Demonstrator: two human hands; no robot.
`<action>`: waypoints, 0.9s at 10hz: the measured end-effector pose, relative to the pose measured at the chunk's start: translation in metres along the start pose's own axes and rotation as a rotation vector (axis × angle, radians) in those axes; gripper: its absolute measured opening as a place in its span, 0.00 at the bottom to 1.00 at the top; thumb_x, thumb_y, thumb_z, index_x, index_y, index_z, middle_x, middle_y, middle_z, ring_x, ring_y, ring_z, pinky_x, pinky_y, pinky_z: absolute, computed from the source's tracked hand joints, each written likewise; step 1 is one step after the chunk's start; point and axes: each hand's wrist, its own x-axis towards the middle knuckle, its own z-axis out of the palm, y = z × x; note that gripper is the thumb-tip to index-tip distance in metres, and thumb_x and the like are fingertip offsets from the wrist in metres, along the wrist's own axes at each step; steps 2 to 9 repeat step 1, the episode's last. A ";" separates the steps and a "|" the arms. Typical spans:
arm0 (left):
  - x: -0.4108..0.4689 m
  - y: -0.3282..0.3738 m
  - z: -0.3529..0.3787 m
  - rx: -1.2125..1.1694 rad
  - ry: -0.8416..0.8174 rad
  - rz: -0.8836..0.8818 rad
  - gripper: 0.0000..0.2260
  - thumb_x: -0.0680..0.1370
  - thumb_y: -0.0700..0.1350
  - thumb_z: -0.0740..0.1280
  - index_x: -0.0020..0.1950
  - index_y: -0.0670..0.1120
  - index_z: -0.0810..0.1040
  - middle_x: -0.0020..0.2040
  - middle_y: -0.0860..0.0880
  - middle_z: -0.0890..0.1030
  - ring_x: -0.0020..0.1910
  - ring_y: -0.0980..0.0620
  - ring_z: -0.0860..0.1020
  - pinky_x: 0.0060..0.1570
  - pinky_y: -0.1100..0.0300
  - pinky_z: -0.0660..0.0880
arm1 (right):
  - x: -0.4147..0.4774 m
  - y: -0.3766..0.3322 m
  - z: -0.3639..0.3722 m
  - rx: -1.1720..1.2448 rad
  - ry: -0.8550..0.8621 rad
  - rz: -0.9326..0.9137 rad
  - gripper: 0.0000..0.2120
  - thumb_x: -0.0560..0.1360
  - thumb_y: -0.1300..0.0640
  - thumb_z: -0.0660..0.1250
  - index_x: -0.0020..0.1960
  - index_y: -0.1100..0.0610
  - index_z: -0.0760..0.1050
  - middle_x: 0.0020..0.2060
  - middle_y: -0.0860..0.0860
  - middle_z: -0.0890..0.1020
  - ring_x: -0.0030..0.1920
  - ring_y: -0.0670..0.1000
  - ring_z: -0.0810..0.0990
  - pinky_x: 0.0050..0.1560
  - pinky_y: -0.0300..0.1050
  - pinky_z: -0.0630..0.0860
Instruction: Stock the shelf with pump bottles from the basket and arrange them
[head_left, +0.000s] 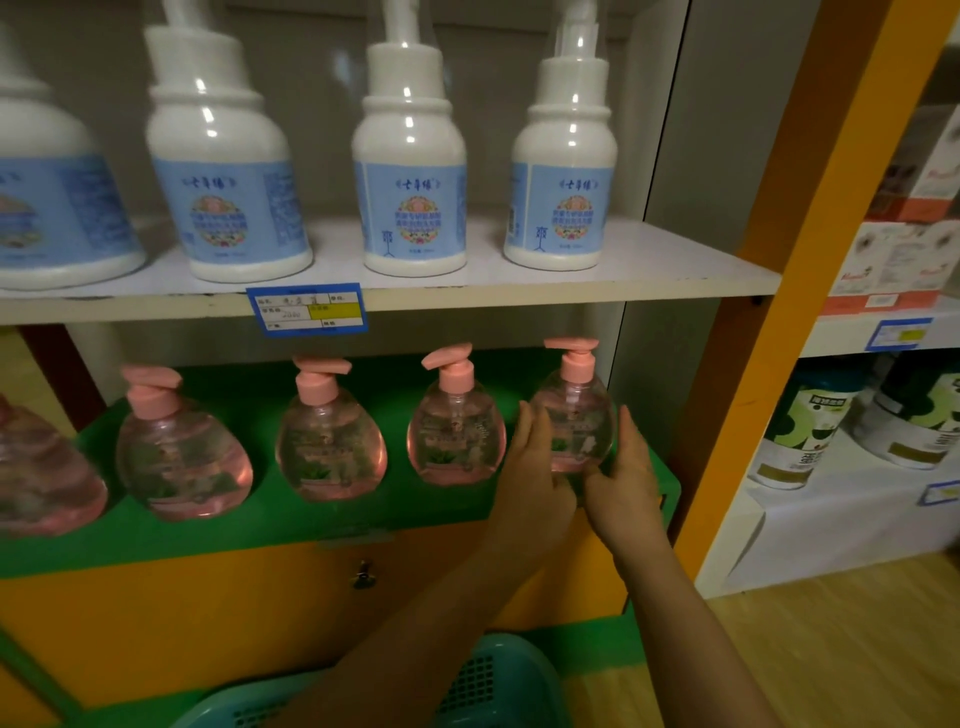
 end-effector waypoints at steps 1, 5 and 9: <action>-0.014 0.002 -0.012 -0.049 0.131 0.058 0.22 0.75 0.31 0.58 0.68 0.44 0.66 0.69 0.46 0.68 0.68 0.52 0.65 0.68 0.64 0.60 | -0.007 -0.008 0.000 -0.028 0.160 -0.060 0.23 0.76 0.66 0.61 0.69 0.55 0.63 0.69 0.53 0.66 0.68 0.53 0.66 0.69 0.55 0.67; -0.014 0.002 -0.012 -0.049 0.131 0.058 0.22 0.75 0.31 0.58 0.68 0.44 0.66 0.69 0.46 0.68 0.68 0.52 0.65 0.68 0.64 0.60 | -0.007 -0.008 0.000 -0.028 0.160 -0.060 0.23 0.76 0.66 0.61 0.69 0.55 0.63 0.69 0.53 0.66 0.68 0.53 0.66 0.69 0.55 0.67; -0.014 0.002 -0.012 -0.049 0.131 0.058 0.22 0.75 0.31 0.58 0.68 0.44 0.66 0.69 0.46 0.68 0.68 0.52 0.65 0.68 0.64 0.60 | -0.007 -0.008 0.000 -0.028 0.160 -0.060 0.23 0.76 0.66 0.61 0.69 0.55 0.63 0.69 0.53 0.66 0.68 0.53 0.66 0.69 0.55 0.67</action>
